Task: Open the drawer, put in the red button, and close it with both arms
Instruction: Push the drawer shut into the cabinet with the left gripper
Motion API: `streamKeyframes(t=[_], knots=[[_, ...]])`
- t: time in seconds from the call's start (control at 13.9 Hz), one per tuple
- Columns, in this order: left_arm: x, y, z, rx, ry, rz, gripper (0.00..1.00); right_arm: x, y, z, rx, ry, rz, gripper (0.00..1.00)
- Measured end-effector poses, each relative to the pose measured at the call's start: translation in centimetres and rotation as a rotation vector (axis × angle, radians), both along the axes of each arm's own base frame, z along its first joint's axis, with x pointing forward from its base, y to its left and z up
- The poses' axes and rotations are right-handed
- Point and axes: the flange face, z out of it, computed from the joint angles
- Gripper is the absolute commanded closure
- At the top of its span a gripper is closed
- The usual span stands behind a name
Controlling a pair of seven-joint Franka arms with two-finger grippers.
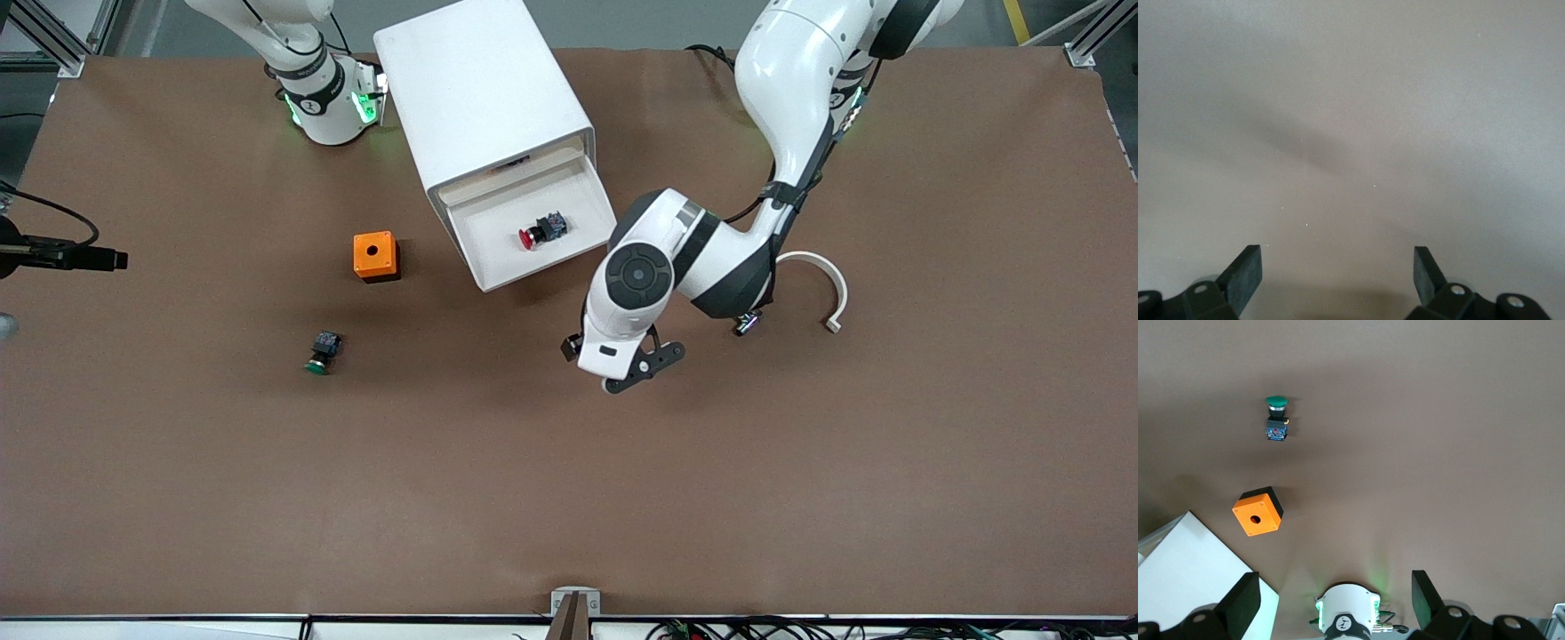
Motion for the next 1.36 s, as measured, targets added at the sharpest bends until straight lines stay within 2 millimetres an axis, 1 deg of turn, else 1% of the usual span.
streamKeyframes(t=[0.22,0.36,0.43,0.57,0.65,0.79,0.86,1.08,1.22,1.36], knots=[[-1.8,-1.8,1.2,0.017,-0.029,-0.037,0.0,0.0,-0.6,0.0,0.01,-0.003,0.028,0.0],[-3.3,-3.0,1.4,0.02,-0.027,-0.063,0.0,0.0,-0.9,0.1,0.011,-0.011,0.032,0.0],[-4.1,-3.6,1.0,0.026,-0.021,-0.076,0.0,0.1,-1.0,0.1,0.011,-0.019,0.034,0.0],[-5.7,-4.4,-0.5,0.047,0.003,-0.099,0.0,0.3,-1.5,0.5,0.009,-0.046,0.036,0.0],[-6.3,-4.5,-1.3,0.058,0.016,-0.107,0.0,0.3,-1.8,0.7,0.01,-0.054,0.038,0.0],[-7.1,-4.9,-2.0,0.068,0.028,-0.118,0.0,0.3,-2.0,1.5,0.01,-0.066,0.041,0.0],[-7.3,-5.0,-2.1,0.068,0.029,-0.121,0.0,0.2,-2.1,2.2,0.007,-0.079,0.041,0.0],[-7.8,-5.5,-2.0,0.066,0.03,-0.131,0.0,-0.6,-2.5,5.8,-0.005,-0.139,0.034,0.0],[-8.3,-6.0,-2.0,0.062,0.033,-0.14,0.0,-1.4,-2.3,8.1,-0.01,-0.173,0.035,0.0],[-8.8,-6.4,-1.9,0.056,0.037,-0.15,0.0,-2.3,-1.9,9.1,-0.004,-0.163,0.04,0.0]])
